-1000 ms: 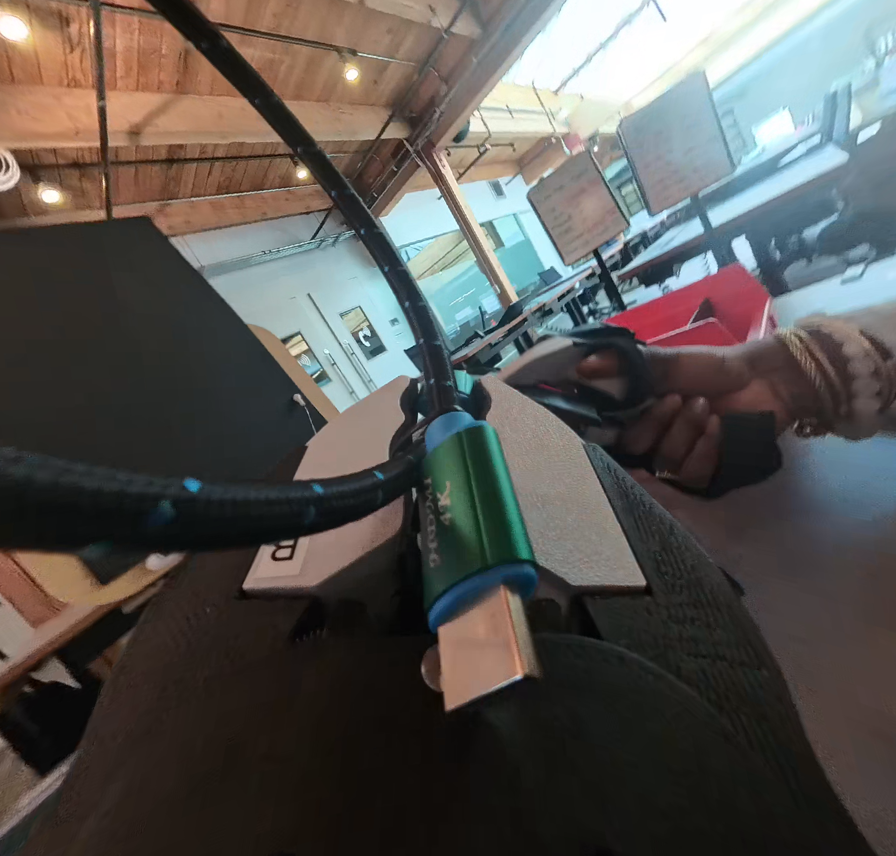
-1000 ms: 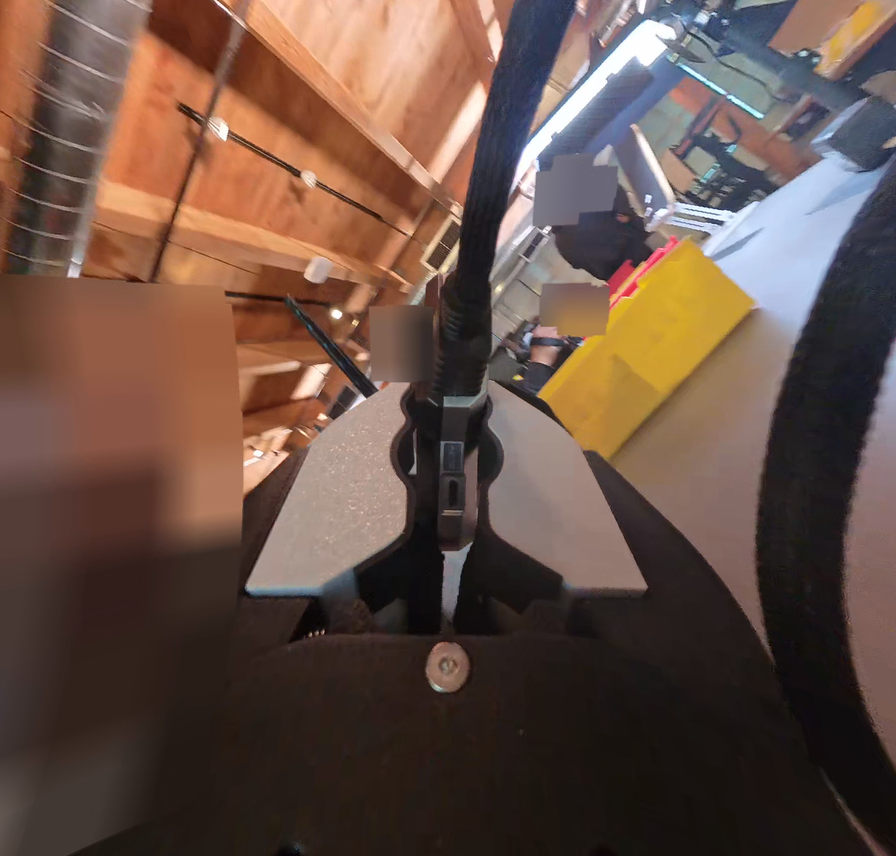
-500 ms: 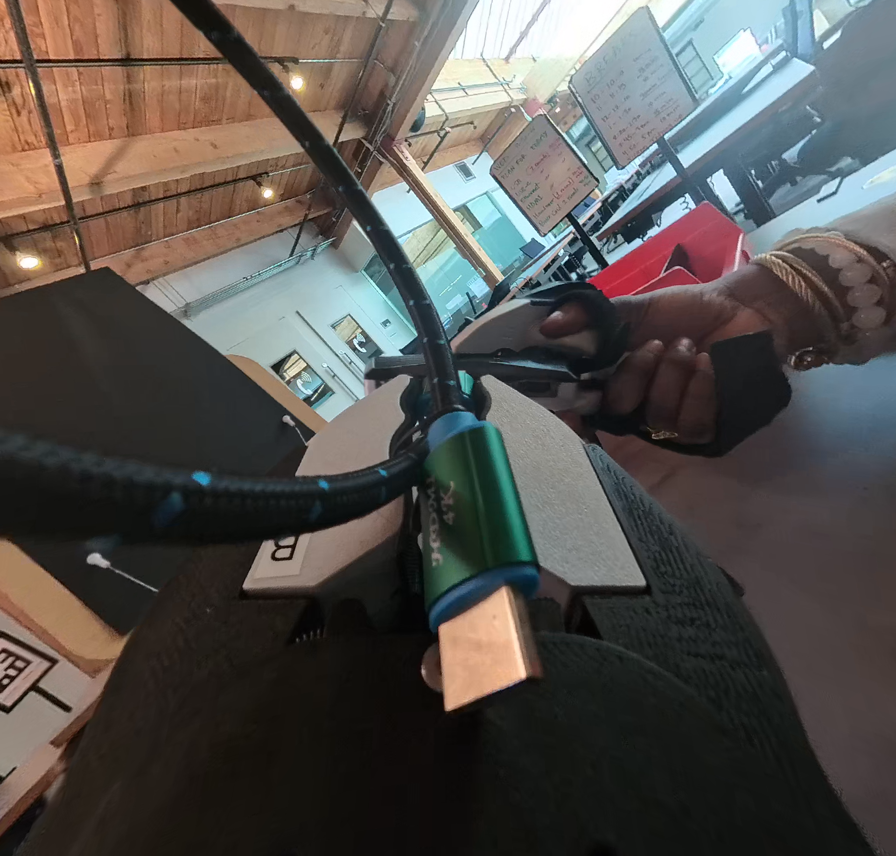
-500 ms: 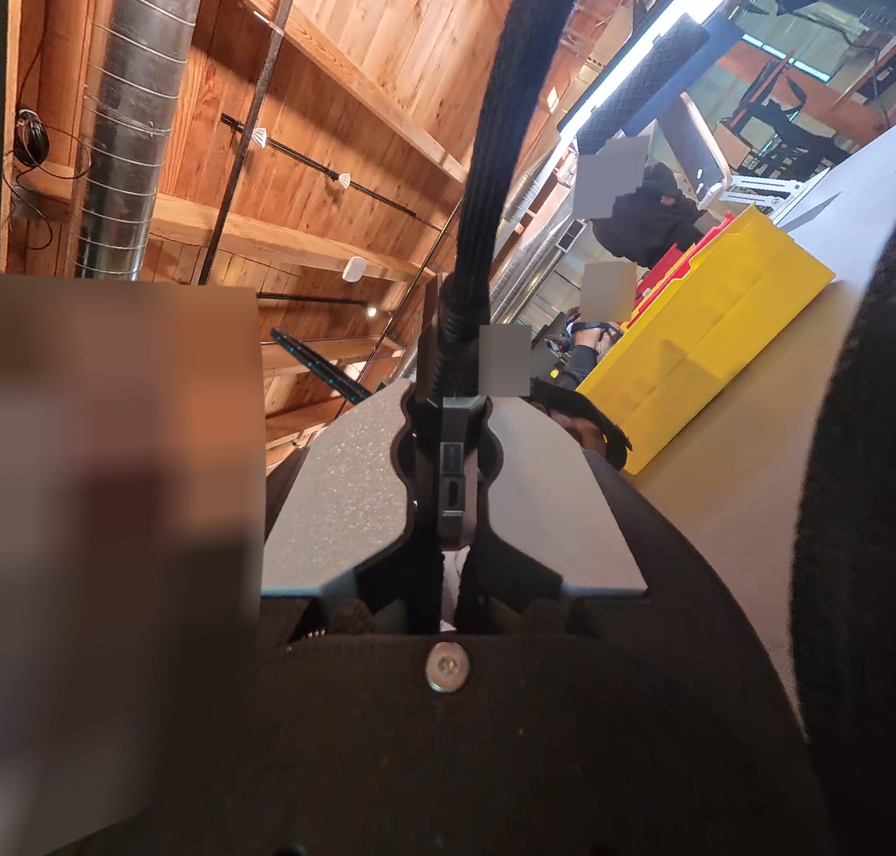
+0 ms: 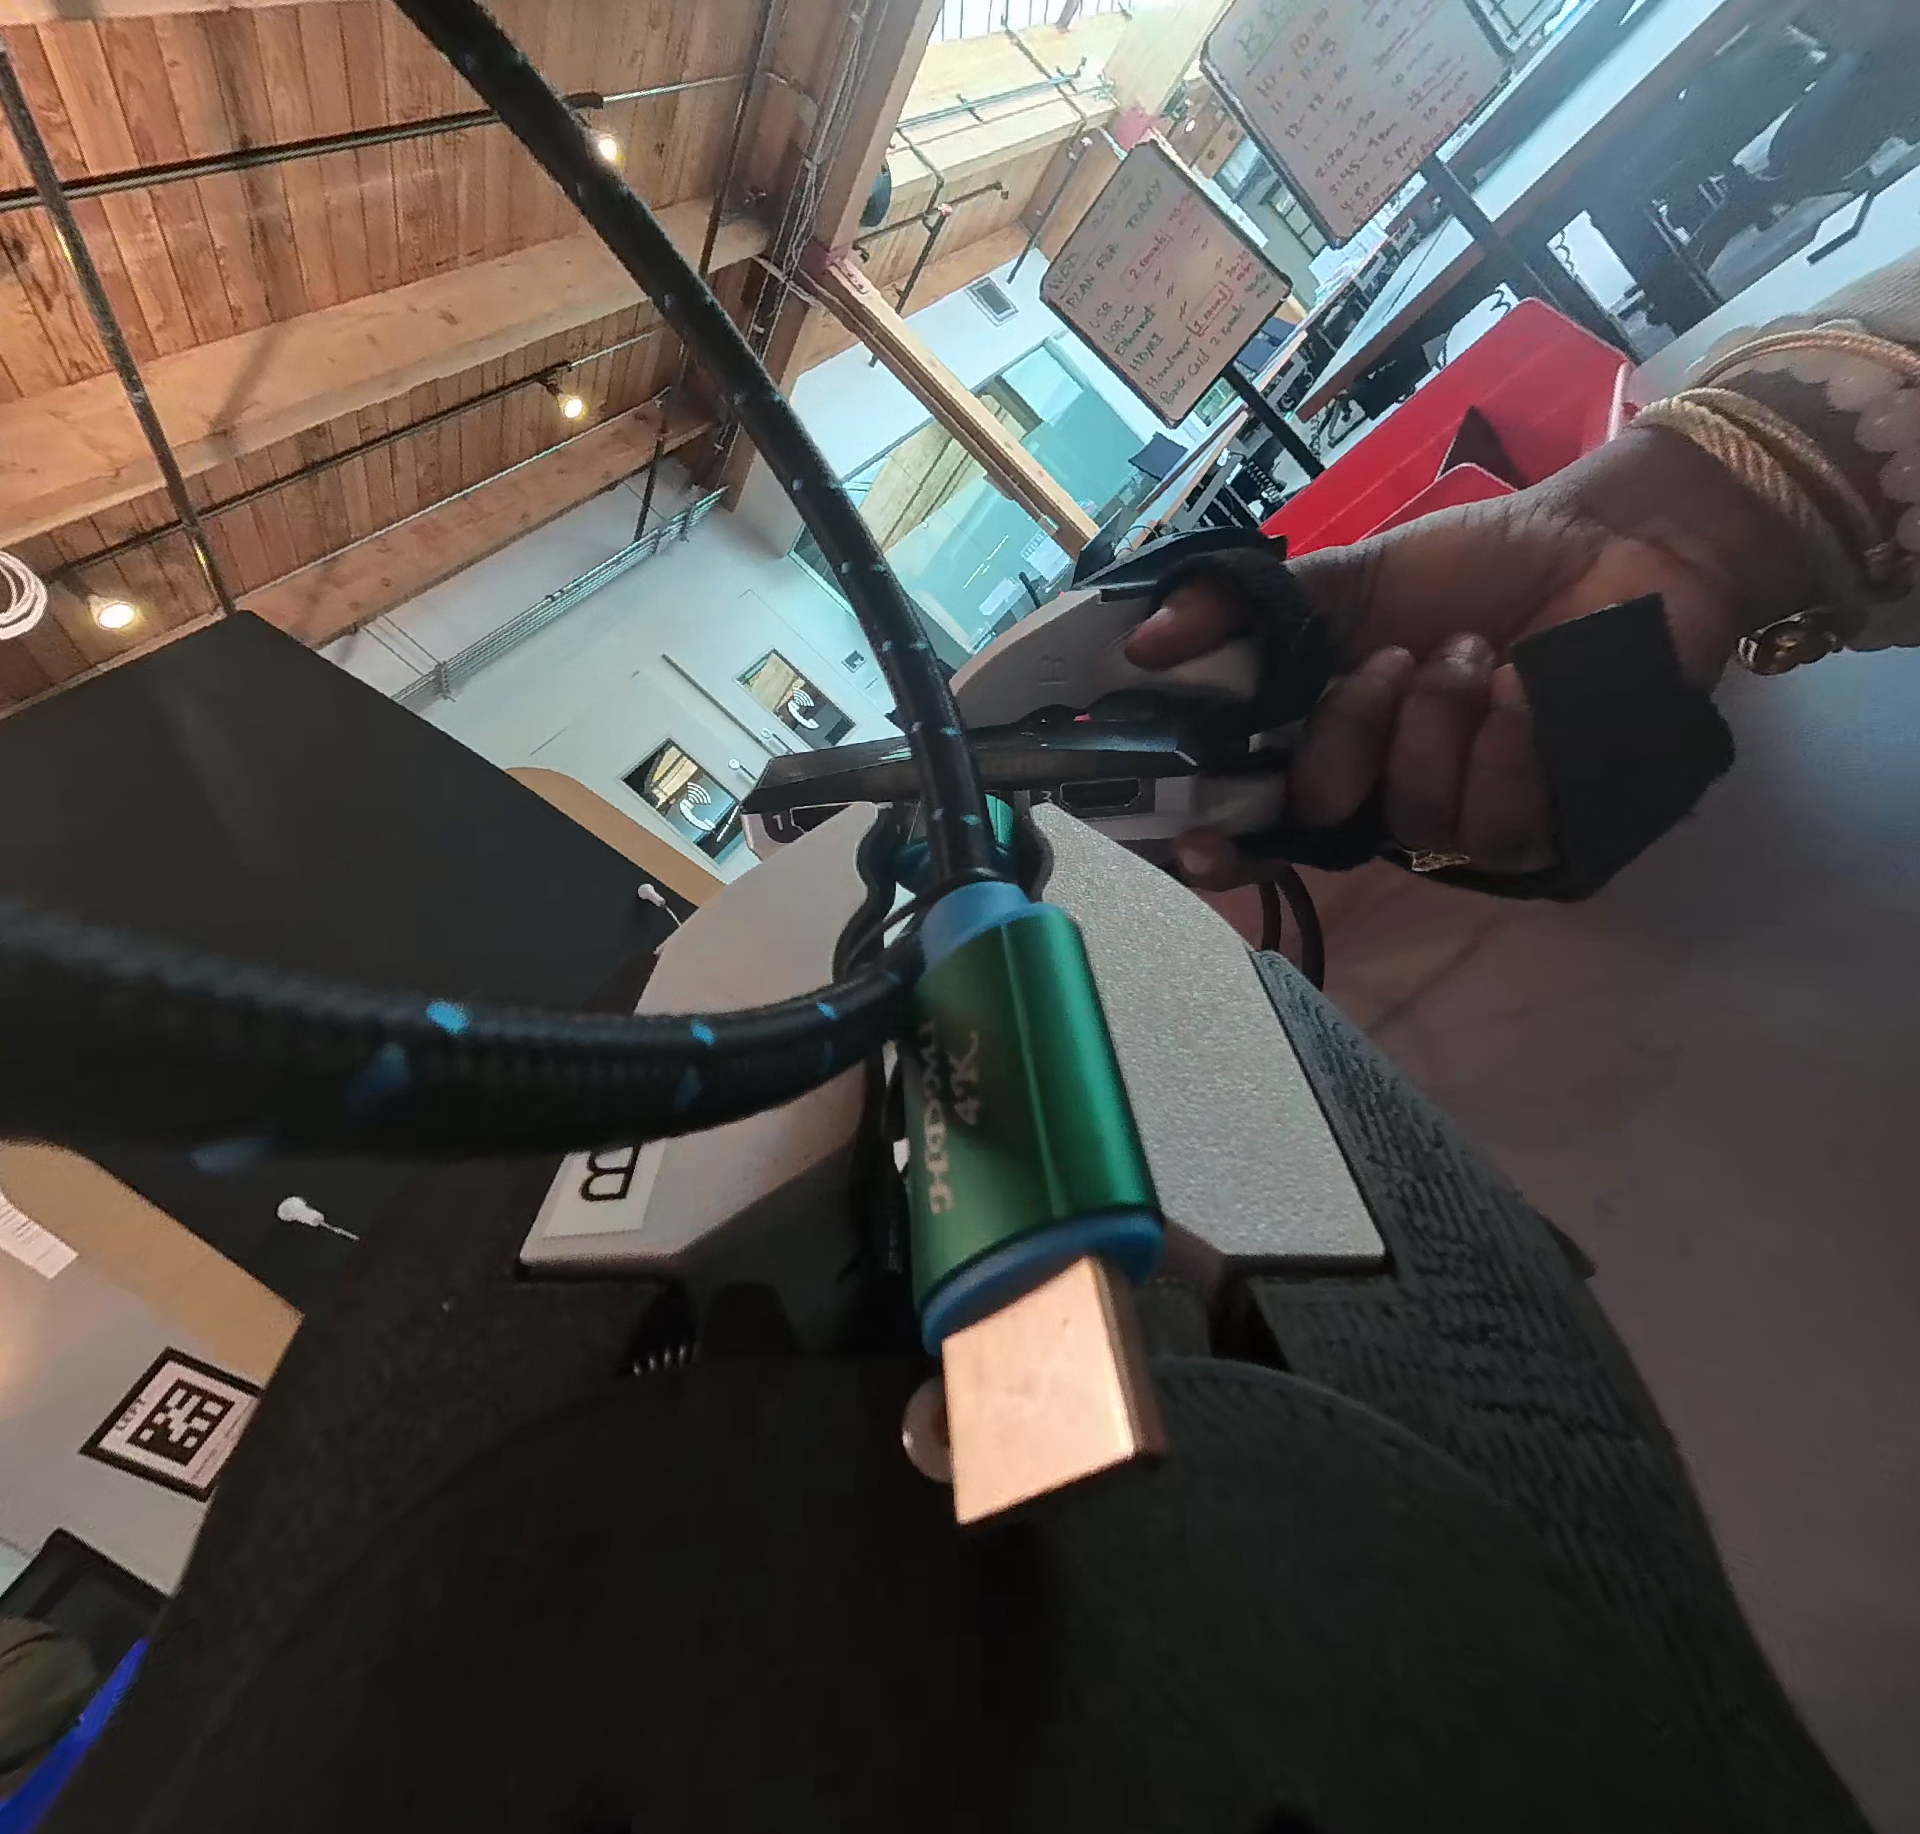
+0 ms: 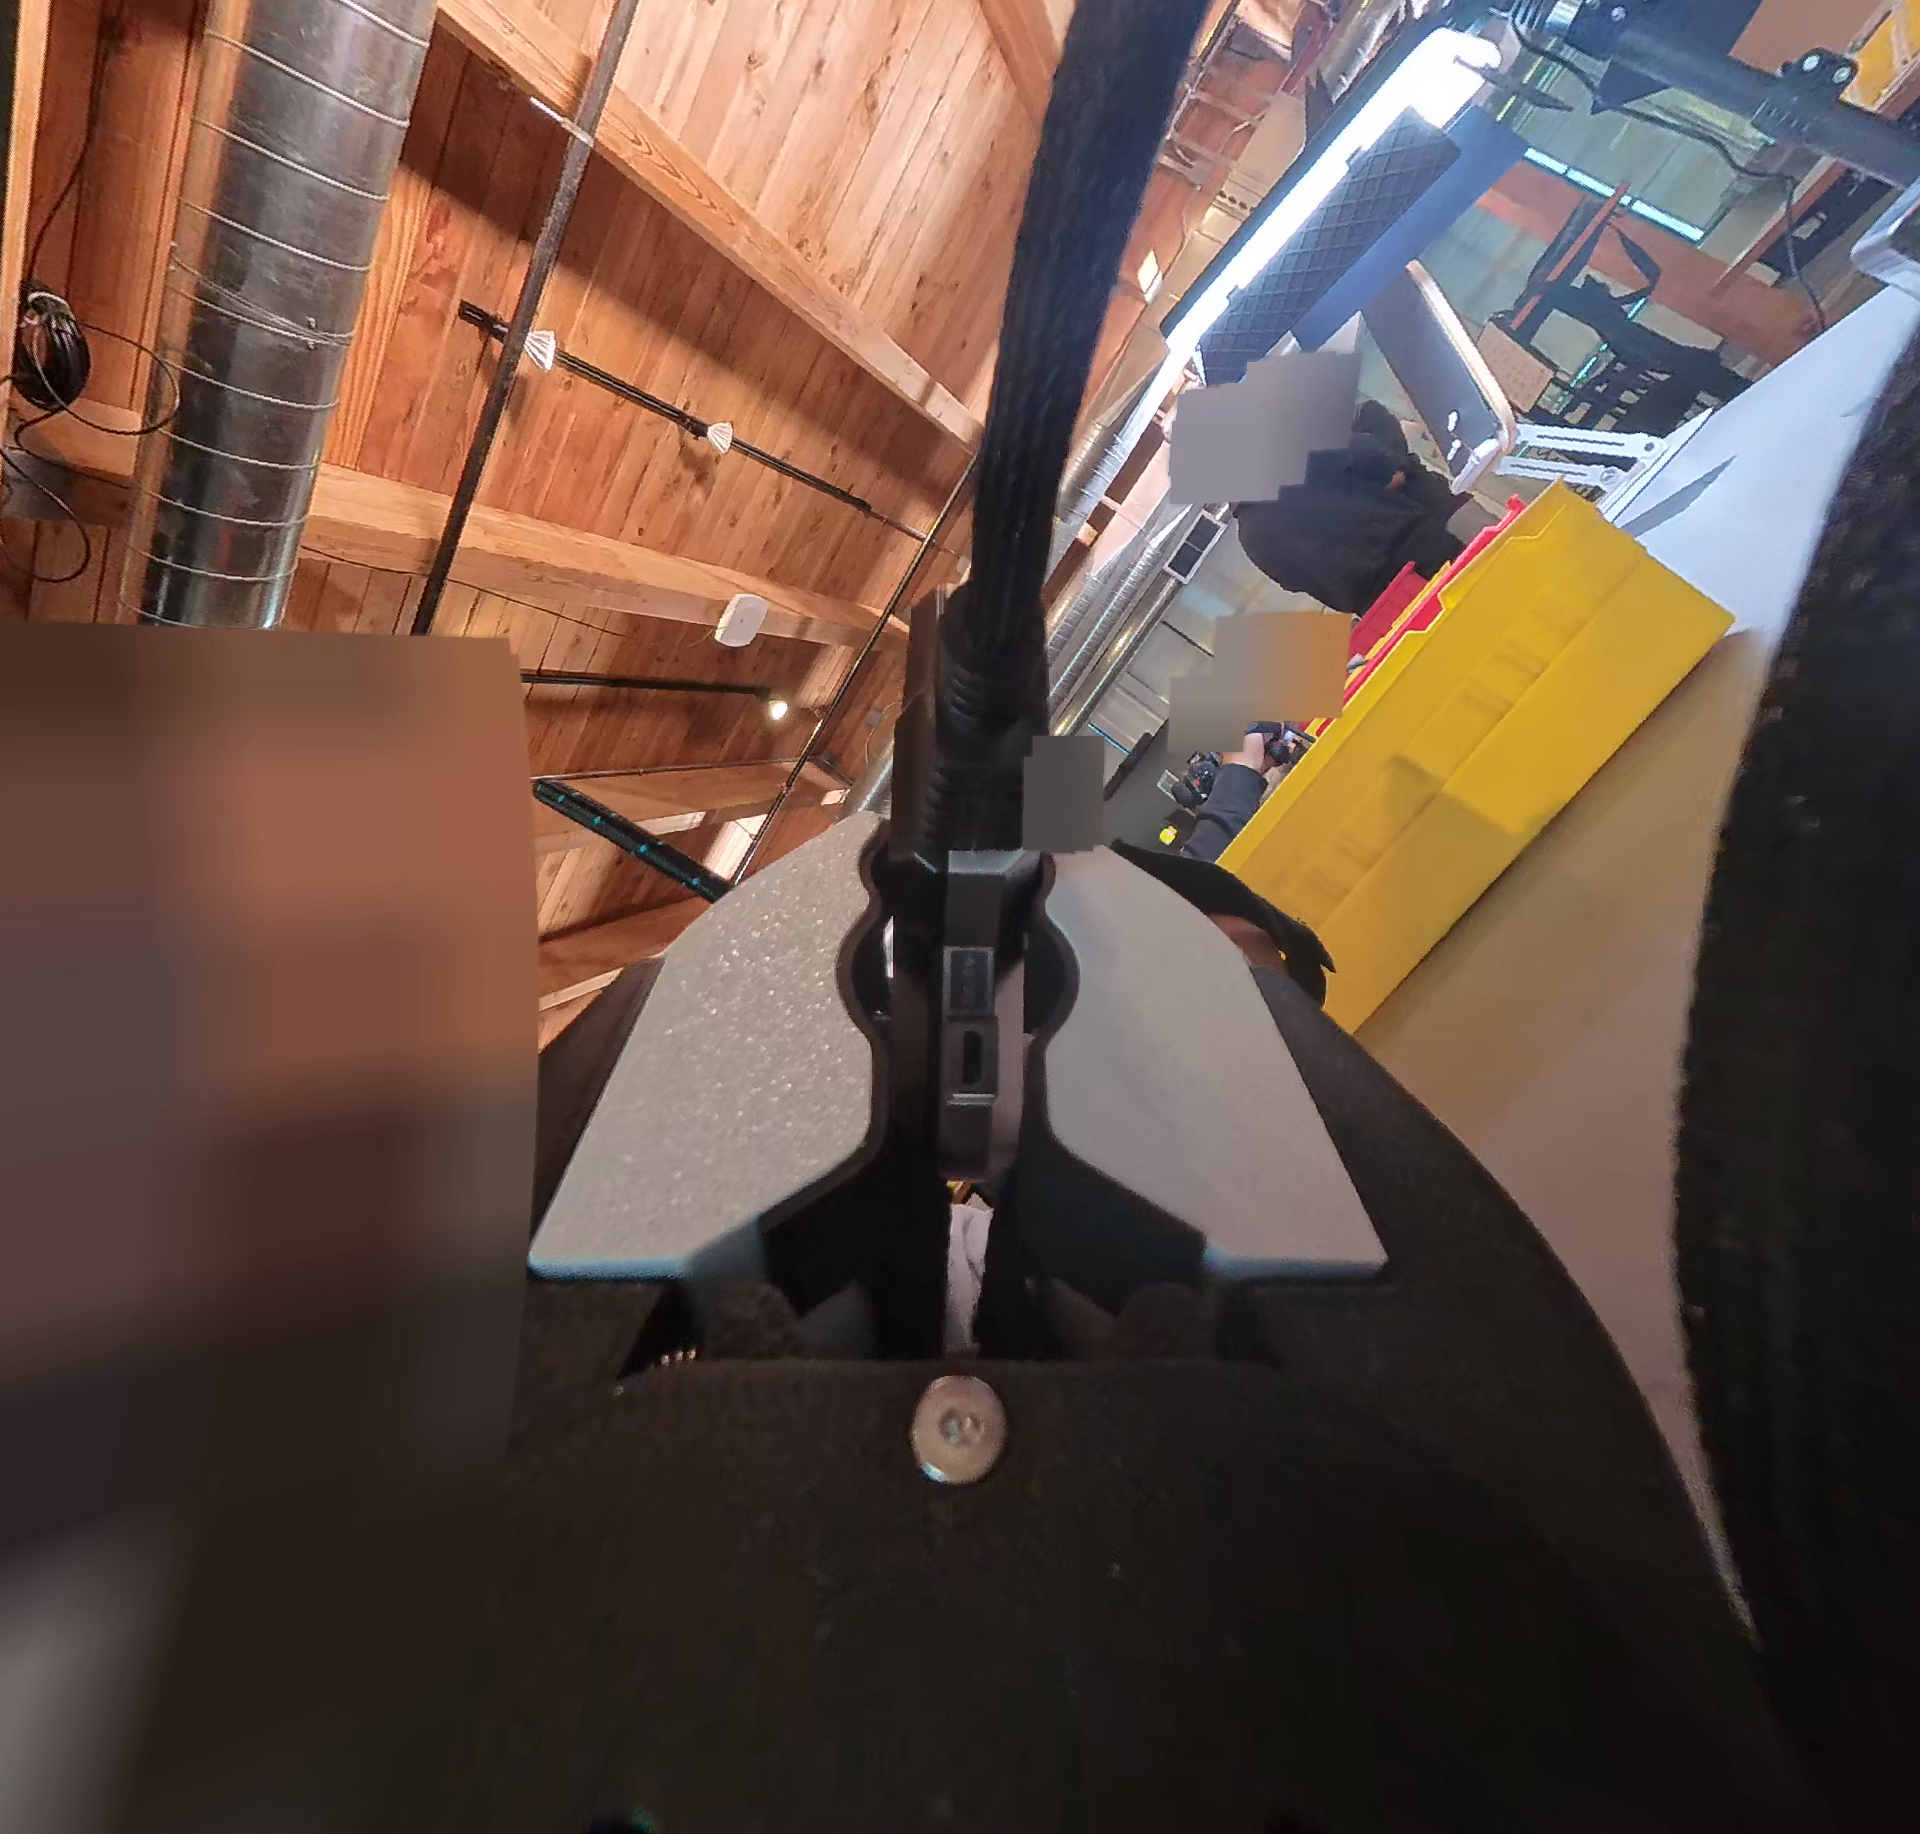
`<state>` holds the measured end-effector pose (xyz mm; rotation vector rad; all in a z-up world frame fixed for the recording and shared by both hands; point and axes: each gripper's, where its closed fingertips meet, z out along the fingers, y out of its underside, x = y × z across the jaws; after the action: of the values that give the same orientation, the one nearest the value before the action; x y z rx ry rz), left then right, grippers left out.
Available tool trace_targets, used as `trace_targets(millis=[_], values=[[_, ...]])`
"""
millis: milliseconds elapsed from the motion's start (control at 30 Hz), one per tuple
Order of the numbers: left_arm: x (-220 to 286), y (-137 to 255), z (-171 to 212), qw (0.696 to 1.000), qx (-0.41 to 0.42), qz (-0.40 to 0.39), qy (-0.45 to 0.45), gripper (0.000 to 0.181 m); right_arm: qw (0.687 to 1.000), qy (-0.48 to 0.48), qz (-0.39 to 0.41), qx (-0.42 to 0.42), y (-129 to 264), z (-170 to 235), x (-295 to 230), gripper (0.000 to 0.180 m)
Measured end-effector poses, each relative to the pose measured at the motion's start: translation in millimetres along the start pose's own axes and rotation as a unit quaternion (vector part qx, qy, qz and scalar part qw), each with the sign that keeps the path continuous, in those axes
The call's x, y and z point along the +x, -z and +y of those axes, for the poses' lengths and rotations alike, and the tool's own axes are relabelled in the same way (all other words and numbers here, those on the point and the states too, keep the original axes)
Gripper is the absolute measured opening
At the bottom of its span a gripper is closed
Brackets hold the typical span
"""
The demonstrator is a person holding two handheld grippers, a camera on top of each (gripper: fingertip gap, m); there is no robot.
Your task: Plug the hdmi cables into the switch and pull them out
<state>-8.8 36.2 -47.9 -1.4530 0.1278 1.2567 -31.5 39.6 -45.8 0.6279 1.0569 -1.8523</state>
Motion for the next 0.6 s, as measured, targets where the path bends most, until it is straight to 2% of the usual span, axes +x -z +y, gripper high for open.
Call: trace_targets(millis=[33,167,300,600], values=[[-0.5,-0.2,0.4,1.0,-0.001,-0.002,0.002,0.021,1.0,0.002,0.001,0.002,-0.1,-0.1,0.2,0.022],[-2.5,0.4,0.1,1.0,0.007,-0.003,0.028,0.021,1.0,0.009,0.006,0.001,-0.9,2.1,-0.5,0.022],[2.5,1.0,3.9,0.997,0.004,0.036,0.066,0.021,0.999,0.033,0.031,-0.024,0.5,5.3,2.6,0.022],[7.0,1.6,5.7,0.996,0.014,0.044,0.07,0.021,0.997,0.058,0.038,-0.043,1.6,11.4,3.1,0.022]])
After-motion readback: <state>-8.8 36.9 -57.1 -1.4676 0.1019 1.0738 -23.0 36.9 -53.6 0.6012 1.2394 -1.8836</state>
